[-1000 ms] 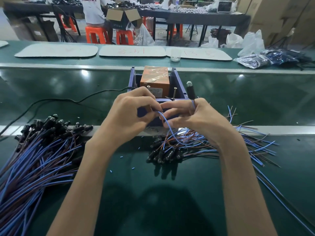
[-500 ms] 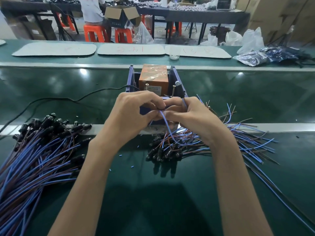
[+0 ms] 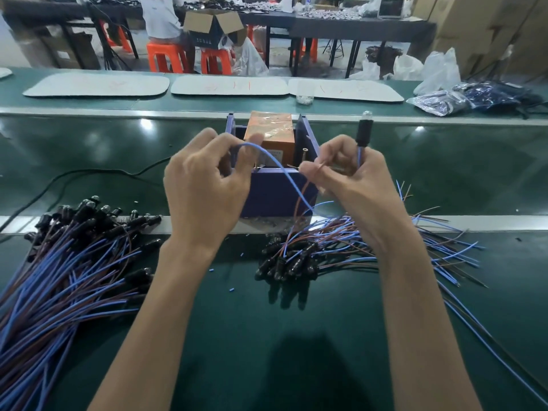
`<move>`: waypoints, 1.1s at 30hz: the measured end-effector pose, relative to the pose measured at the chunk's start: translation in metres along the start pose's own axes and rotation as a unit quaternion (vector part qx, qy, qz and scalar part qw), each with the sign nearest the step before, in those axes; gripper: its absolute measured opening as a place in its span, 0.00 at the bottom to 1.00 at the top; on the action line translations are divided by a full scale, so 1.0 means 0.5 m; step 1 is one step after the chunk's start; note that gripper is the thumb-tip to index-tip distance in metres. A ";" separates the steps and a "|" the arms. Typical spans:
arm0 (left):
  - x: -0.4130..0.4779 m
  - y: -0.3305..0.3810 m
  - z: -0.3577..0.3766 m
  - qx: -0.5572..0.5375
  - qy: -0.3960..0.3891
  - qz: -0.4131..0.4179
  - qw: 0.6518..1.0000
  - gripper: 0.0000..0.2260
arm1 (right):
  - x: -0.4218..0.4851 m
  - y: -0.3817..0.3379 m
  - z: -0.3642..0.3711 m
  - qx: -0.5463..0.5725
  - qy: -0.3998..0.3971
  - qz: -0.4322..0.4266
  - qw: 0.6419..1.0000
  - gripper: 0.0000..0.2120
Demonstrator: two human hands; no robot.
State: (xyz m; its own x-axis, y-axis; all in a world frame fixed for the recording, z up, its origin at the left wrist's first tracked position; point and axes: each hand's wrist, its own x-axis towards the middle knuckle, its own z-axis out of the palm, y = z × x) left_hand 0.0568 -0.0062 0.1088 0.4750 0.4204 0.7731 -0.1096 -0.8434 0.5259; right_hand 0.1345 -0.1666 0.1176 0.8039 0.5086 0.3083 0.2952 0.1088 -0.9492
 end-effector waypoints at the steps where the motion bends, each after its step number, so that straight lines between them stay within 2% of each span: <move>1: -0.002 0.000 0.000 0.010 0.000 -0.013 1.000 0.19 | 0.000 -0.001 0.000 0.011 0.026 -0.006 1.000 0.15; 5: -0.003 -0.005 -0.003 0.081 -0.015 -0.052 0.995 0.20 | 0.007 -0.006 0.003 0.075 0.111 -0.016 0.991 0.23; 8: -0.001 -0.004 -0.001 0.105 0.000 -0.058 0.993 0.23 | 0.012 -0.003 0.000 0.144 0.139 0.001 0.980 0.24; 11: -0.002 -0.012 0.006 0.065 0.001 -0.072 0.995 0.21 | 0.020 0.000 -0.006 0.163 0.145 0.026 0.976 0.24; 15: -0.005 -0.020 0.014 -0.024 -0.024 -0.077 0.996 0.13 | 0.021 0.005 -0.007 0.178 0.180 0.059 0.966 0.25; 22: -0.007 -0.042 0.025 -0.010 -0.086 -0.095 0.992 0.13 | 0.028 0.021 -0.012 0.110 0.197 0.096 0.970 0.12; 27: -0.008 -0.052 0.030 0.024 -0.129 -0.136 0.982 0.13 | 0.032 0.045 -0.014 0.054 0.185 0.136 0.972 0.13; 33: -0.008 -0.055 0.029 0.007 -0.147 -0.154 0.977 0.13 | 0.036 0.066 -0.013 -0.038 0.126 0.167 0.977 0.18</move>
State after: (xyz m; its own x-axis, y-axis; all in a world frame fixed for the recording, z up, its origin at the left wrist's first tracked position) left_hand 0.0704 0.0103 0.0861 0.7142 0.5427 0.4421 0.0890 -0.6968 0.7117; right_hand 0.1618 -0.1595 0.0922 0.9607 0.2776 -0.0037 0.0242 -0.0967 -0.9950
